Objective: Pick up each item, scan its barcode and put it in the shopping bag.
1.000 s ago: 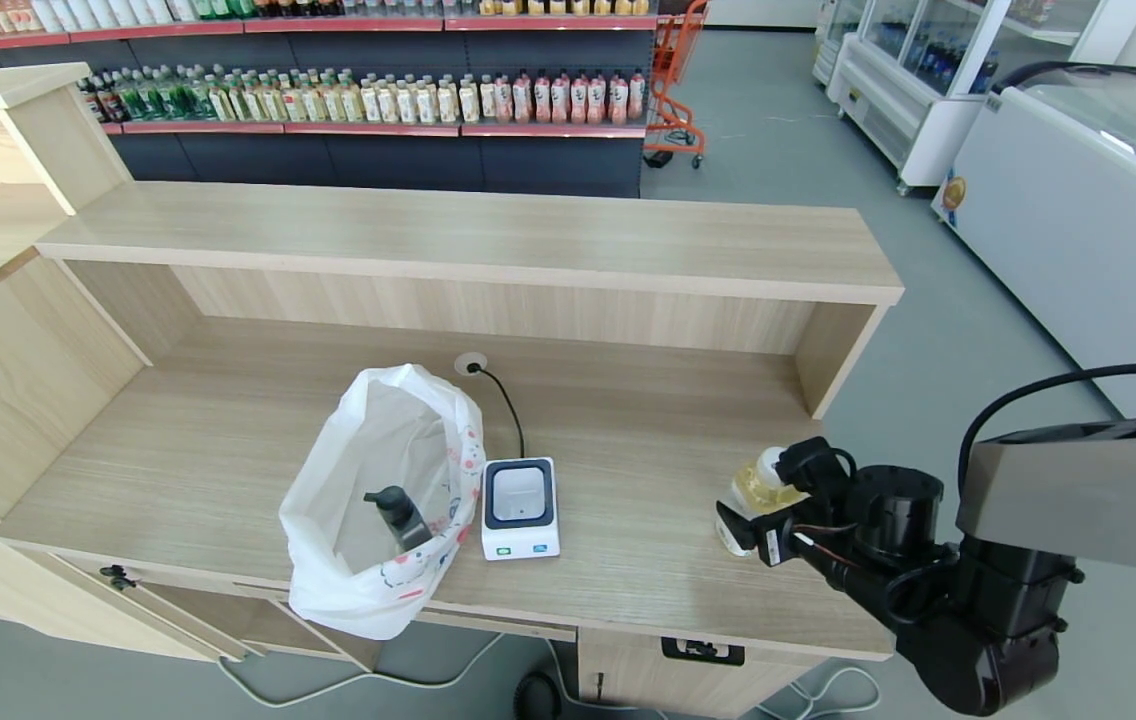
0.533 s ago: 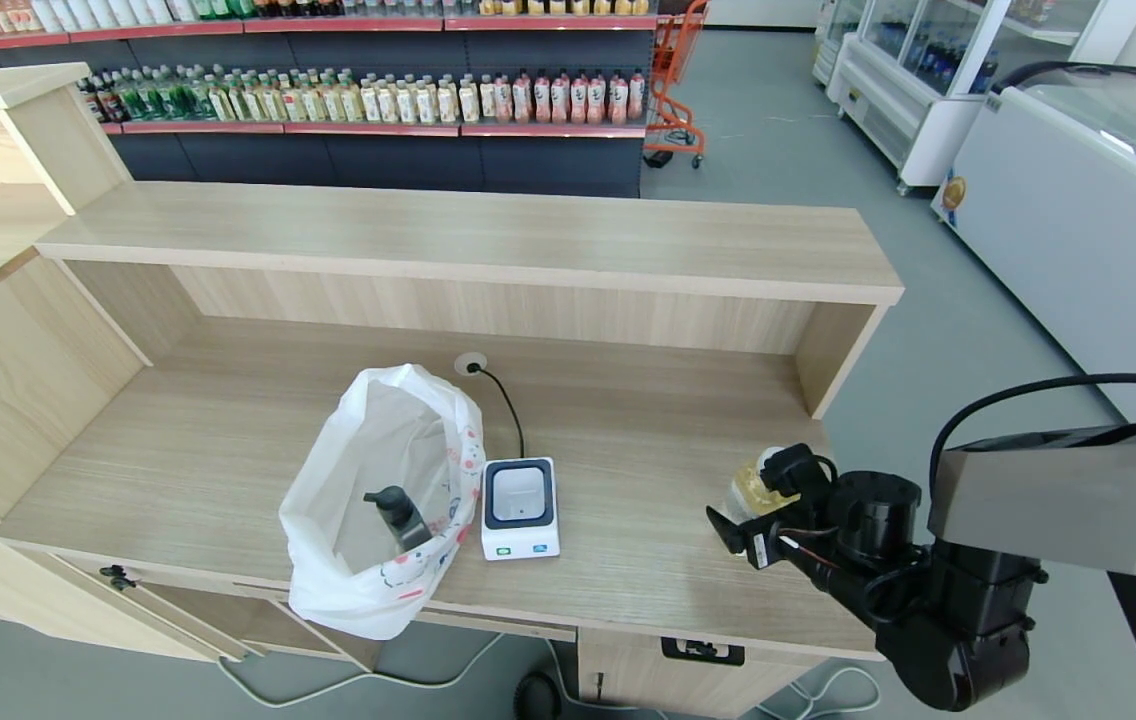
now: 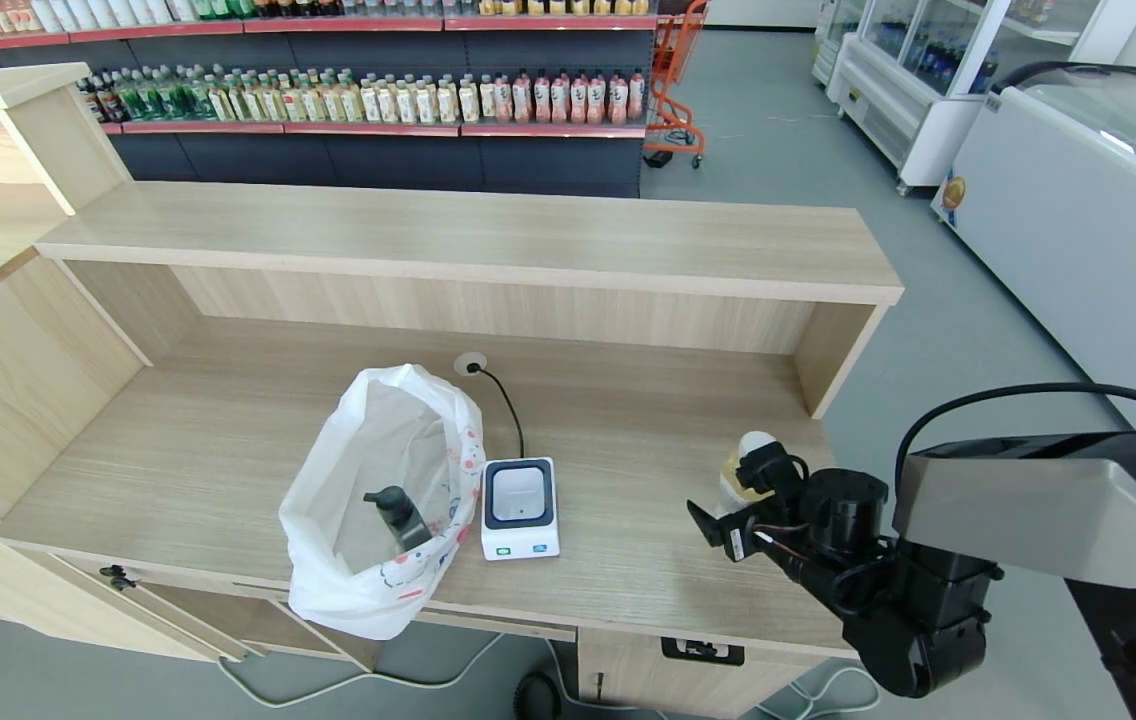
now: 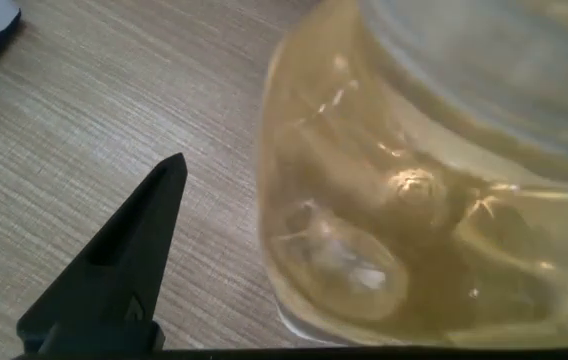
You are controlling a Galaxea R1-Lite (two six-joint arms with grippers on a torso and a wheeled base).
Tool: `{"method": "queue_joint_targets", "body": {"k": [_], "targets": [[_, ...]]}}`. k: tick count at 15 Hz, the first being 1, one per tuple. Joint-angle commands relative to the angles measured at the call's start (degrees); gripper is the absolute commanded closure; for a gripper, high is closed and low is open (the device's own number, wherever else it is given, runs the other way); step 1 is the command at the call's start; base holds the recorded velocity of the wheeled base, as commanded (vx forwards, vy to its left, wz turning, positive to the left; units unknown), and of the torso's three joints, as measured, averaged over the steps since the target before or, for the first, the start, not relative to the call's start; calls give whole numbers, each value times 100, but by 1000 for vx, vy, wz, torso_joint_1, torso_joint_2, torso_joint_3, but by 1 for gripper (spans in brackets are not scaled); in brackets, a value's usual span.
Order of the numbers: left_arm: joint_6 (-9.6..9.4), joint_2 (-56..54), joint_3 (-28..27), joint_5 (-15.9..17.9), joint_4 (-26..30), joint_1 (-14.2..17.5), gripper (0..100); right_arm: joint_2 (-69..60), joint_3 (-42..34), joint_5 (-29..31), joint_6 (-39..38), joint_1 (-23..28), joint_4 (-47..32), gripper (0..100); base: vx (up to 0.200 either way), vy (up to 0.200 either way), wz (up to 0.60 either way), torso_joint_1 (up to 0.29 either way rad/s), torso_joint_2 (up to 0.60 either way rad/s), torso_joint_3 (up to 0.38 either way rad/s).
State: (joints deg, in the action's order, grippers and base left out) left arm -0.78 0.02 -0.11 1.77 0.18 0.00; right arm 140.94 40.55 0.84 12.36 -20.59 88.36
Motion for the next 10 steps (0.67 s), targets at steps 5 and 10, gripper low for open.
{"method": "queue_joint_targets", "body": {"k": [5, 10], "targets": [[-1, 6, -7, -1, -1, 0, 100, 39, 32, 4, 3, 11, 15, 100, 0, 0, 0, 0, 0, 0], [-1, 6, 2, -1, -1, 0, 100, -40, -302, 39, 73, 38, 59, 100, 0, 0, 0, 0, 0, 0]]}}
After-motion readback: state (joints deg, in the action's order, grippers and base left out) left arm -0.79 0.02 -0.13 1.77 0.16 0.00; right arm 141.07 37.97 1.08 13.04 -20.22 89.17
